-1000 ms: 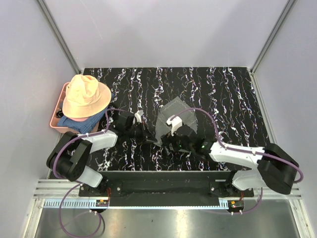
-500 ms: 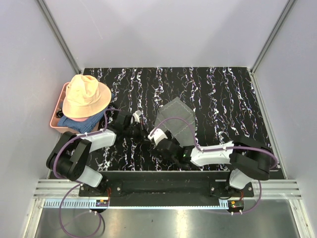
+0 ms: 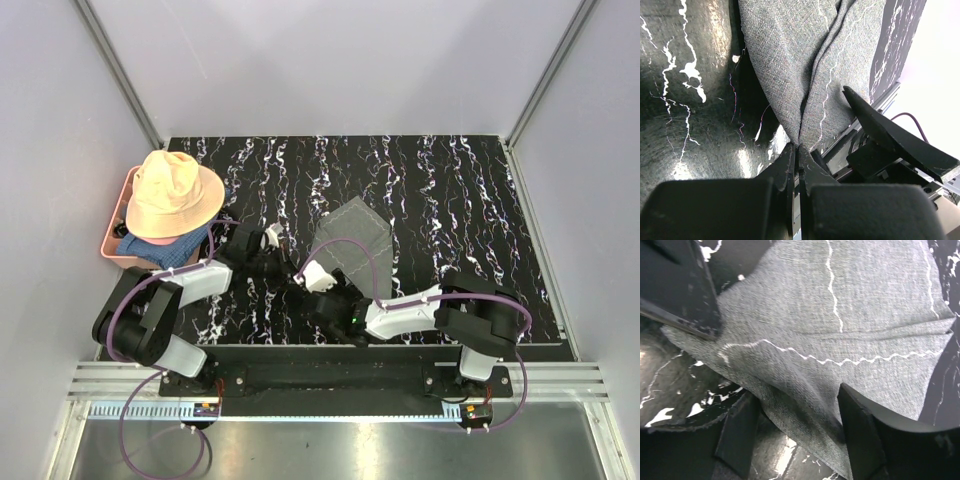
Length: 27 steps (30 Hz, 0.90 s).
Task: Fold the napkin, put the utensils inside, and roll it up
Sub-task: Roll the napkin with the utensil
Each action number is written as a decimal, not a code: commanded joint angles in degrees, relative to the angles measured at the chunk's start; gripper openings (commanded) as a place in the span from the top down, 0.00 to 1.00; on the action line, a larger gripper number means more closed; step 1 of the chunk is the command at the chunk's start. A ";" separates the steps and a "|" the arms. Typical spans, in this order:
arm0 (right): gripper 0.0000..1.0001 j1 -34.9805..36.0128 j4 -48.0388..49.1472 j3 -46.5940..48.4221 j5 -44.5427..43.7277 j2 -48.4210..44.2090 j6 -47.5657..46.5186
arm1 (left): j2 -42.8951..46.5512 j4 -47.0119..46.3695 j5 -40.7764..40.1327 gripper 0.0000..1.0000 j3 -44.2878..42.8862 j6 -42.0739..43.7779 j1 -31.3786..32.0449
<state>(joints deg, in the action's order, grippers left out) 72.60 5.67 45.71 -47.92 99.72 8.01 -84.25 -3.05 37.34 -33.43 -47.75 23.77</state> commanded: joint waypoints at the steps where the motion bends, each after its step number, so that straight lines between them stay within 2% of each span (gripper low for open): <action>1: 0.34 0.35 -1.01 -0.53 -5.78 -1.20 2.10 | 1.89 -0.55 2.12 1.00 -2.43 1.08 -0.83; 12: 0.45 2.55 -0.57 -1.94 -6.22 -2.43 0.25 | 1.72 -1.17 1.68 1.00 -1.99 0.99 -1.62; 15: 0.55 2.81 -0.40 -1.86 -4.82 -1.81 -0.36 | 1.54 -1.43 1.59 1.00 -1.90 1.08 -1.62; 16: 0.65 2.90 -0.22 -1.77 -3.68 -1.55 -0.63 | 1.63 -1.69 1.51 1.00 -1.90 0.90 -1.62; 18: 0.77 2.81 -0.31 -1.24 -2.36 -0.94 -1.41 | 1.54 -1.96 0.98 0.99 -1.81 0.99 -1.62; 20: 0.87 2.81 -0.66 -0.89 -0.51 -0.50 -1.77 | 1.98 -2.40 -0.51 0.92 -1.46 0.99 -1.62; 21: 0.90 2.81 -0.84 -0.54 0.19 -0.49 -1.86 | 2.33 -2.57 -1.13 0.81 -0.85 0.81 -1.80; 23: 0.97 2.81 -1.97 -0.28 2.74 -1.02 -2.12 | 3.64 -3.10 -3.75 0.70 0.03 0.81 -2.06; 24: 0.99 2.81 -2.59 0.16 3.70 -1.28 -2.03 | 4.26 -3.19 -4.73 0.60 1.16 0.90 -2.50; 27: 1.00 2.29 -6.62 2.00 8.09 -2.16 -2.03 | 7.77 -4.68 -8.94 0.49 4.23 0.37 -3.03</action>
<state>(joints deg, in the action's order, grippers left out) 74.98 3.14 44.23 -45.84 99.48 5.96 -81.91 -3.88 34.50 -32.36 -47.37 21.76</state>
